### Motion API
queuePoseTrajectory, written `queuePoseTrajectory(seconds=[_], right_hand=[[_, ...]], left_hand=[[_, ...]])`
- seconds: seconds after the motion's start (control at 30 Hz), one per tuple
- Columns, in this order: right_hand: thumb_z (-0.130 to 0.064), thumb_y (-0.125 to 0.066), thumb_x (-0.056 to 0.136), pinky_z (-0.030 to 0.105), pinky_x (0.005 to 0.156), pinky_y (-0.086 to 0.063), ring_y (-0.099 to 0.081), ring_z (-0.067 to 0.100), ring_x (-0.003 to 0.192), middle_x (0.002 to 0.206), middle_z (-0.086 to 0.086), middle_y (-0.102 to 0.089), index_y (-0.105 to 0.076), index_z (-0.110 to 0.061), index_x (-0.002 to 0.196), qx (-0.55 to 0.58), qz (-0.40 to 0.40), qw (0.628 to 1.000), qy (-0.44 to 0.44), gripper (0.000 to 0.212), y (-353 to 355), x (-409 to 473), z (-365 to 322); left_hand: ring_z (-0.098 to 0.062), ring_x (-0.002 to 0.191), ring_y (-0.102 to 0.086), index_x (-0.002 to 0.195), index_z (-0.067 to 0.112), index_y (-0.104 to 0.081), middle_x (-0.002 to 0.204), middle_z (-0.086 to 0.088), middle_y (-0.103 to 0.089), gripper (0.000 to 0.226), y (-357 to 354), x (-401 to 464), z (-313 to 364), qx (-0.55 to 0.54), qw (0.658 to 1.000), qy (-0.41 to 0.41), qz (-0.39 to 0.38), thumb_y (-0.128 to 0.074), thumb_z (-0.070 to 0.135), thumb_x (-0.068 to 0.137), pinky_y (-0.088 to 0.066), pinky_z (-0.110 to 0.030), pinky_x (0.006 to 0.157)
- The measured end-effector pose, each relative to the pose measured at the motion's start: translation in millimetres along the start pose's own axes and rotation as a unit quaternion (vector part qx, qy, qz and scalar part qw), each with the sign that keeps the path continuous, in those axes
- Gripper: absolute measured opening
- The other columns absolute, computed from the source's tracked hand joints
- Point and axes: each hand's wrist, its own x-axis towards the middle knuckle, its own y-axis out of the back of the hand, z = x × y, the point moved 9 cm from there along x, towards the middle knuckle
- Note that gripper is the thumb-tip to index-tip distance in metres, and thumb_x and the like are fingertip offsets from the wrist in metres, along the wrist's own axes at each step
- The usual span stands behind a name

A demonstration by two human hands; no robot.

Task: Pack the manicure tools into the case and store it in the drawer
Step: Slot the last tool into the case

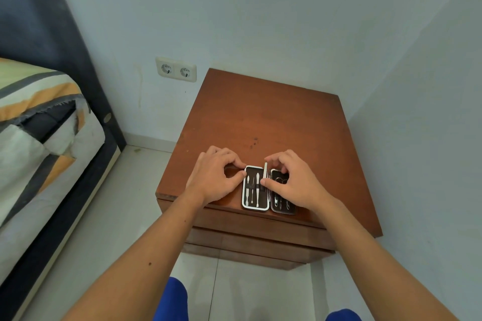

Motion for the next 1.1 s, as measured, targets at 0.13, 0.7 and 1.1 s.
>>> queuePoseTrajectory(seconds=[0.13, 0.7, 1.1], right_hand=[[-0.053, -0.081, 0.080, 0.026, 0.103, -0.043, -0.047, 0.005, 0.120, 0.120, -0.016, -0.048, -0.063, -0.034, 0.133, -0.033, -0.066, 0.997, 0.020, 0.058, -7, -6, -3], [-0.069, -0.069, 0.077, 0.036, 0.100, -0.050, -0.044, 0.012, 0.115, 0.129, -0.011, -0.043, -0.064, -0.031, 0.133, -0.135, -0.054, 0.987, 0.069, 0.068, -4, -26, -20], [-0.078, -0.083, 0.060, 0.040, 0.119, -0.031, -0.027, 0.011, 0.137, 0.141, -0.017, -0.031, -0.032, -0.042, 0.159, -0.010, -0.079, 0.989, -0.122, 0.118, 24, -63, 51]], left_hand=[[-0.003, 0.109, -0.047, 0.094, 0.041, -0.070, 0.108, 0.028, -0.065, 0.009, 0, 0, 0, -0.002, 1.000, 0.001, 0.004, -0.069, 0.050, 0.090, -0.033, -0.032, 0.094], [-0.002, 0.107, -0.047, 0.092, 0.039, -0.071, 0.106, 0.029, -0.065, 0.010, 0, 0, -1, -0.011, 1.000, -0.001, 0.010, -0.070, 0.049, 0.090, -0.030, -0.029, 0.094], [-0.004, 0.109, -0.048, 0.093, 0.038, -0.072, 0.108, 0.029, -0.066, 0.009, 1, -1, 1, -0.021, 1.000, 0.009, 0.003, -0.072, 0.047, 0.090, -0.031, -0.031, 0.098]])
